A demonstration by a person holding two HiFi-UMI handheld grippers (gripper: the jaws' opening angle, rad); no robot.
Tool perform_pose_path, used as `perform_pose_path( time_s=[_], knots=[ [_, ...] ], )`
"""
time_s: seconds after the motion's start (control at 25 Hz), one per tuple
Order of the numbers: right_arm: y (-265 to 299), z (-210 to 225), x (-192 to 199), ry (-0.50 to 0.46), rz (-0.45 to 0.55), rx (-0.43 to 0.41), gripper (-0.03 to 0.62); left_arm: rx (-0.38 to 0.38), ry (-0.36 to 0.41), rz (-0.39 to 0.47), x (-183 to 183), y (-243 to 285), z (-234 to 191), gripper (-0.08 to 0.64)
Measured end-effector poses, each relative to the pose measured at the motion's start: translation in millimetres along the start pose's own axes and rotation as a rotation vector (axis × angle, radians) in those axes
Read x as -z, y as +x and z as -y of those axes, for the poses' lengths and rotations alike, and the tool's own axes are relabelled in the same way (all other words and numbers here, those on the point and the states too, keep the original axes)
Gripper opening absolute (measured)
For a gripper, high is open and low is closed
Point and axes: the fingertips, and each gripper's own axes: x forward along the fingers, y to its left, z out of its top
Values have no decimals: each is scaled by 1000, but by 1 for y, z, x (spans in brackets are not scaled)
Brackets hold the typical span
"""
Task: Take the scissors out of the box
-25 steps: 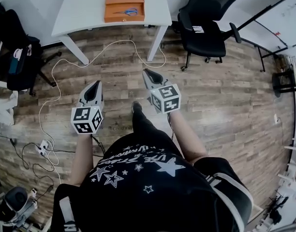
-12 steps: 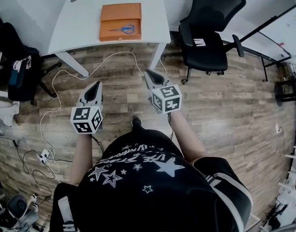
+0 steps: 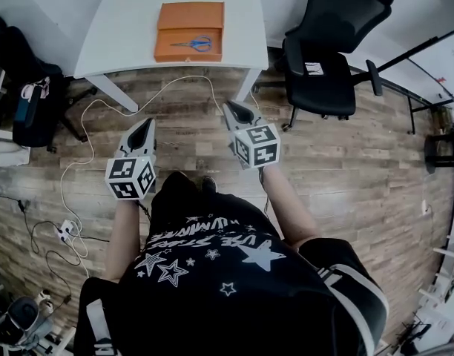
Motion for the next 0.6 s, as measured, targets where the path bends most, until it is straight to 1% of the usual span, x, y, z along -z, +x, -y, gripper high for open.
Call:
perform_pose_path(
  time_s=[0.2,0.32,0.4,0.48,0.6],
  knots=[
    [21,12,-4,-9,-14,25,52,11,-16,-14,2,23,-17,18],
    [37,25,-15,-43,-17,59,52,35,-25,-21,-4,50,-30,18],
    [51,35,-25,-67,-27,67,52,53,-18,-18,-13,71,-38,18],
    [72,43,-36,-97,-46,58,52,65,-4,-14,-27,95,-51,18],
    [111,49,-60,-151,-66,13,52,76,-6,-18,-46,134,-78,18]
  ],
)
